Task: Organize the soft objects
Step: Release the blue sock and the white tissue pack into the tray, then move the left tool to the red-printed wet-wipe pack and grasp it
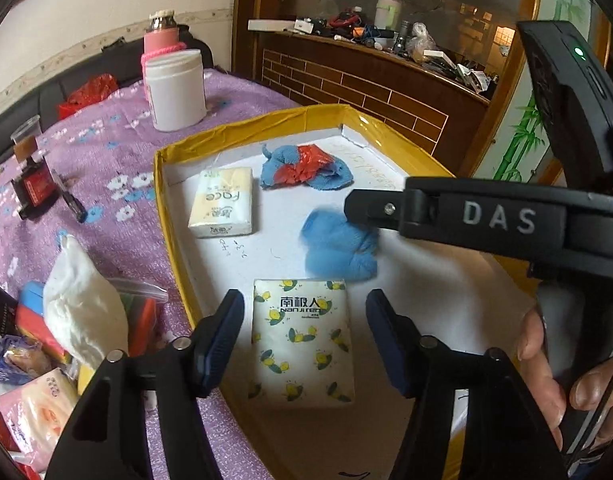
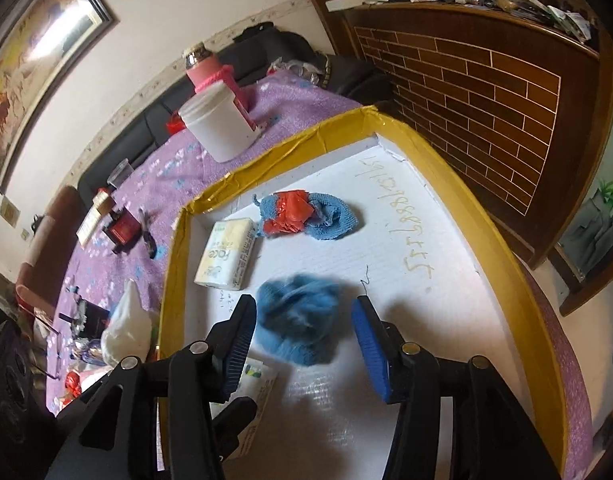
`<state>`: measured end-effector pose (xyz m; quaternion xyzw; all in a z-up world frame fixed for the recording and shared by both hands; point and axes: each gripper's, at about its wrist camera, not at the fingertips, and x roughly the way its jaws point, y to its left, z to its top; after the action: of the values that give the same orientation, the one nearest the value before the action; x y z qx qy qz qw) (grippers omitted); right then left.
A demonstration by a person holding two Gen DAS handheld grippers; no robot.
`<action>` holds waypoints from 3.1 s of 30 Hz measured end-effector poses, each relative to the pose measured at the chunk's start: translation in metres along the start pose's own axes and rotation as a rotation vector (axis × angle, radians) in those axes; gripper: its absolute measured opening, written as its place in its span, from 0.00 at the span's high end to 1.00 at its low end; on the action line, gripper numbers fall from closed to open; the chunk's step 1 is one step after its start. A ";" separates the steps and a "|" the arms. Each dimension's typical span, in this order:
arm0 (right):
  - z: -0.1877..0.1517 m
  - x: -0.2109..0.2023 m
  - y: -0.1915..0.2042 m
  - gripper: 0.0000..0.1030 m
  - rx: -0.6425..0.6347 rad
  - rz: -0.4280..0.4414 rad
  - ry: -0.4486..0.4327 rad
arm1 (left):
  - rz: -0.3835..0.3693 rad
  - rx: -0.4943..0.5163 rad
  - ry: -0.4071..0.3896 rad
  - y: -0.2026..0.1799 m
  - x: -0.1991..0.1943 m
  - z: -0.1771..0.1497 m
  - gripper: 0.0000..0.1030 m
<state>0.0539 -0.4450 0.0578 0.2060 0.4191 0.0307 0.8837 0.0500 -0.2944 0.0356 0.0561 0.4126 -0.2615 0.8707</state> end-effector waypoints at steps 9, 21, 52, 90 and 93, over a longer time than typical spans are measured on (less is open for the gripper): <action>-0.024 -0.034 0.000 0.40 0.037 0.019 -0.079 | 0.009 0.029 -0.034 -0.005 -0.011 -0.003 0.32; -0.050 -0.094 -0.003 0.36 0.065 0.072 -0.184 | 0.010 0.010 -0.055 -0.009 -0.045 -0.005 0.31; -0.150 -0.042 0.145 0.36 -0.418 0.227 -0.067 | 0.286 -0.231 -0.106 0.122 -0.173 -0.130 0.23; -0.182 -0.007 0.159 0.36 -0.503 0.289 0.043 | 0.263 -0.623 0.015 0.213 -0.134 -0.140 0.19; -0.182 -0.008 0.160 0.36 -0.502 0.288 0.044 | 0.270 -0.584 -0.014 0.206 -0.135 -0.141 0.61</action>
<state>-0.0690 -0.2393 0.0230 0.0375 0.3838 0.2630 0.8844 -0.0146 -0.0177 0.0202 -0.1435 0.4532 -0.0145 0.8797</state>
